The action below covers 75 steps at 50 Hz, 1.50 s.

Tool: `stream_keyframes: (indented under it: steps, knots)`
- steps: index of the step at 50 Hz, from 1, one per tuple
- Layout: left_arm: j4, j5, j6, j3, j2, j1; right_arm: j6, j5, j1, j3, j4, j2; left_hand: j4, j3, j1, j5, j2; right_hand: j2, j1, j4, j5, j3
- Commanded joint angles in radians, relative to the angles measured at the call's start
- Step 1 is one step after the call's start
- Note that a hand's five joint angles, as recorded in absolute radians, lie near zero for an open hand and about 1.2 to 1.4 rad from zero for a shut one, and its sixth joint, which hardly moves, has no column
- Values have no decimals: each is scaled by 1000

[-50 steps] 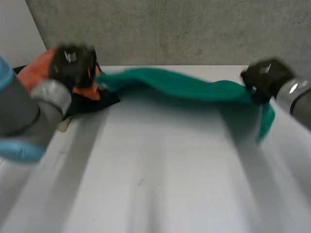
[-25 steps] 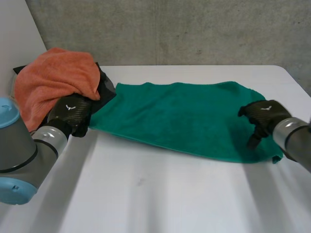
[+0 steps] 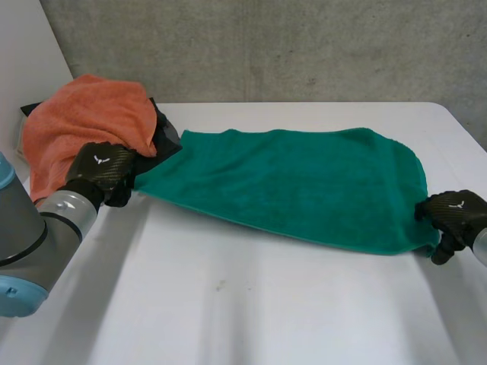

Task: Fold the laundry.

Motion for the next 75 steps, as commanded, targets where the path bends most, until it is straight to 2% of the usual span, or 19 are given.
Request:
stream_keyframes:
  steps: [1,6,11,17,18,21,22,27,30,33,39,45,53,61,65,70,73,74,75]
  knots:
    - [-1,-4,-3,-3,1,0,85,0,21,-11,-58,43,198,205,239,220,196,230,232,229,222,230]
    - [-13,-5,-3,-11,16,3,122,10,19,-19,-140,57,198,205,239,220,196,846,848,845,838,846]
    - [-59,-7,6,-26,48,9,120,21,18,-27,-118,41,198,205,239,220,196,874,876,873,866,874]
    - [-257,-1,84,-83,168,45,-30,23,-27,-60,193,-75,198,205,239,220,196,874,876,873,866,874]
    - [-336,-1,132,-103,208,51,-101,23,-51,-75,306,-87,198,205,239,220,196,874,876,873,866,874]
    - [-470,-7,224,-135,263,57,-226,27,-93,-102,480,-98,198,205,239,220,196,874,876,873,866,874]
    - [-563,-5,299,-158,292,57,-321,39,-117,-115,583,-103,198,205,239,220,196,874,876,873,866,874]
    - [-762,5,497,-207,319,60,-542,75,-137,-137,735,-109,198,205,239,220,196,874,876,873,866,874]
    - [-737,1,534,-183,285,29,-559,116,-105,-169,691,-86,198,205,239,220,196,874,876,873,866,874]
    - [-676,-22,500,-128,216,-14,-533,144,-72,-207,631,-40,198,205,239,220,196,874,876,873,866,874]
    - [-532,-156,396,96,-5,-83,-428,205,10,-339,483,70,198,205,239,220,196,874,876,873,866,874]
    - [-426,-260,353,386,-207,-116,-276,198,54,-433,288,147,198,205,239,220,196,874,876,873,866,874]
    - [-326,-281,371,676,-416,-150,-177,175,97,-534,-28,276,198,205,239,220,196,874,876,873,866,874]
    - [-297,-317,437,895,-583,-182,-177,175,139,-644,-211,411,198,205,239,220,196,874,876,873,866,874]
    - [-303,-335,444,968,-637,-192,-171,190,157,-717,-239,475,198,205,239,220,196,874,876,873,866,874]
    - [-303,-355,422,965,-653,-204,-171,201,177,-764,-179,532,198,205,239,220,196,874,876,873,866,874]
    - [-303,-349,401,940,-630,-212,-165,196,176,-755,-167,523,-170,-163,-130,-148,-172,874,876,873,866,874]
    - [-300,-343,384,914,-608,-213,-164,196,174,-748,-170,519,-328,-321,-288,-306,-330,783,785,783,775,783]
    - [-297,-338,373,902,-594,-213,-162,196,174,-746,-171,517,-382,-375,-342,-360,-384,785,787,785,777,785]
